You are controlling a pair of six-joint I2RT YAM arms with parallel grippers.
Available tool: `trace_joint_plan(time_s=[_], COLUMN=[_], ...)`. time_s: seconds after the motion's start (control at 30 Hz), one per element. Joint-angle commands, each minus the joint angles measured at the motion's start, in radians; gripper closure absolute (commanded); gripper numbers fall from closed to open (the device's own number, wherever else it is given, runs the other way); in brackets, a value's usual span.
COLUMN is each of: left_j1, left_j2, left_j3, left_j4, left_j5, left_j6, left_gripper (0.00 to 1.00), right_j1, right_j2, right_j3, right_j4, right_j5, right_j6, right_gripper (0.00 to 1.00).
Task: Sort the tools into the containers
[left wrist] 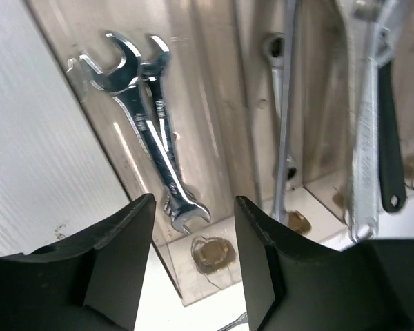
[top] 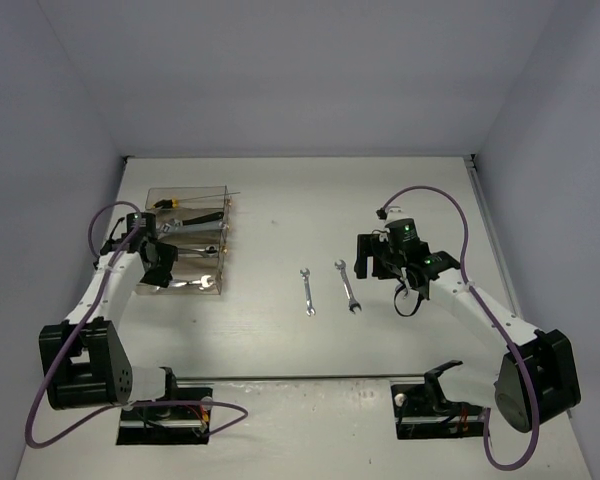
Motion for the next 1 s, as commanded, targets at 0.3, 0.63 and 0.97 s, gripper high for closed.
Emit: trace_joint_plan(time_s=[0.3,0.63,0.97], left_j1=[-0.592,-0.899,-0.944], left_j2=[0.16,0.557,0.728], left_j3=[0.445,0.69,0.779], left_j4=[-0.178,-0.21,-0.227], left_j5=[-0.102,-0.075,-0.02], left_j6=[0.461,0.481,0.514], left_gripper=[0.54,0.53,0.53], right_j1=[-0.005,-0.007,-0.009], right_j2=[-0.093,-0.205,-0.303], right_j3=[0.026,-0.023,-0.087], right_j4=[0.038,0.028,0.017], right_j5=[0.061,0.066,0.006], right_j6=[0.041,0.095,0.135], right_gripper=[0.24,0.24,0.24])
